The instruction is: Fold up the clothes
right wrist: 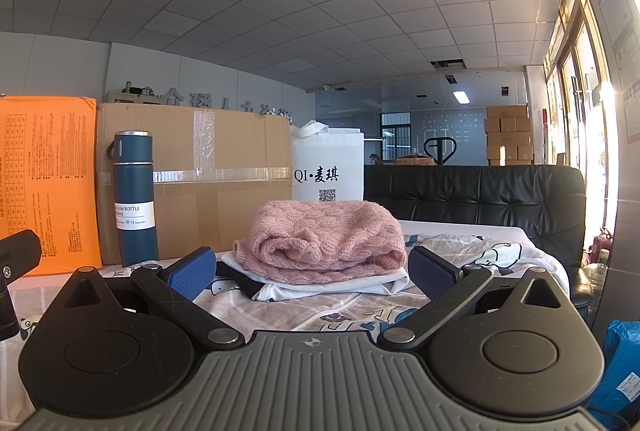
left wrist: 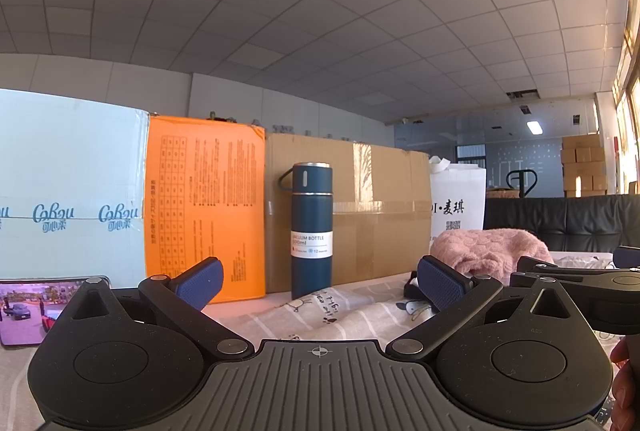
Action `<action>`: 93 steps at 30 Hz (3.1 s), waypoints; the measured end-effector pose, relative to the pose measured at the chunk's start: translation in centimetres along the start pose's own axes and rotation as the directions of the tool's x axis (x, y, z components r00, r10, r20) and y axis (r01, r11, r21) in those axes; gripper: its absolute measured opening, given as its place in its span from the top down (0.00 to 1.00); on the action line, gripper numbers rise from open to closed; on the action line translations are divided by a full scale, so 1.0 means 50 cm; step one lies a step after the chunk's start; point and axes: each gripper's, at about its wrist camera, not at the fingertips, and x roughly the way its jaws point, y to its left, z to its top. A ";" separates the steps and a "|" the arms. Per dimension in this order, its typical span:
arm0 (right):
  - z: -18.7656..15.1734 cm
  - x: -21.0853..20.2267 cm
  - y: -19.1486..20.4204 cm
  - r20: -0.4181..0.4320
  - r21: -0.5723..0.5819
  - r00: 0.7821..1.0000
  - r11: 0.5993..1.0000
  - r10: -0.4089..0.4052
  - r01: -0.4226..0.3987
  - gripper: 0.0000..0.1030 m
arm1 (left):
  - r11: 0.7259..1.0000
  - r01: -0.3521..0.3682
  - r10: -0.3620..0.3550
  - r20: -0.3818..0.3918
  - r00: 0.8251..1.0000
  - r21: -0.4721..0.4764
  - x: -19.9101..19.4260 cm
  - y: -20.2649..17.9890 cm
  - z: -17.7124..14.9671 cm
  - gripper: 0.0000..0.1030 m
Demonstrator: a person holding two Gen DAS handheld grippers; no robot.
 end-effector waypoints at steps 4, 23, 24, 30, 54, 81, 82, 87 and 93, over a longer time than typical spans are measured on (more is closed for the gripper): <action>0.000 0.000 0.000 0.000 0.000 1.000 1.000 0.000 0.000 0.00 | 1.000 0.001 -0.001 0.001 1.000 0.001 0.000 0.000 0.000 0.00; 0.000 0.002 -0.001 0.001 0.001 1.000 1.000 0.000 0.000 0.00 | 1.000 -0.001 0.001 0.002 1.000 -0.002 -0.002 0.000 0.000 0.00; 0.000 0.002 -0.001 0.001 0.001 1.000 1.000 0.000 0.000 0.00 | 1.000 -0.001 0.001 0.002 1.000 -0.002 -0.002 0.000 0.000 0.00; 0.001 0.001 -0.001 0.001 0.001 1.000 1.000 0.000 0.000 0.00 | 1.000 -0.001 0.001 0.001 1.000 -0.002 0.001 -0.001 -0.001 0.00; 0.000 0.000 0.000 0.000 0.000 1.000 1.000 0.001 -0.001 0.00 | 1.000 -0.003 0.003 0.000 1.000 -0.002 0.000 -0.002 -0.001 0.00; 0.003 -0.001 -0.004 0.009 0.006 1.000 1.000 0.007 -0.007 0.00 | 1.000 -0.004 0.004 0.002 1.000 -0.006 0.003 0.001 -0.001 0.00; 0.003 -0.001 -0.004 0.009 0.006 1.000 1.000 0.007 -0.007 0.00 | 1.000 -0.004 0.004 0.002 1.000 -0.006 0.003 0.002 0.000 0.00; 0.003 -0.001 -0.004 0.010 0.006 1.000 1.000 0.007 -0.007 0.00 | 1.000 -0.004 0.004 0.003 1.000 -0.007 0.002 0.002 -0.001 0.00; 0.004 -0.010 -0.008 0.030 0.020 0.999 0.999 0.027 -0.027 0.00 | 1.000 -0.005 0.005 0.011 1.000 -0.013 -0.001 0.005 0.000 0.00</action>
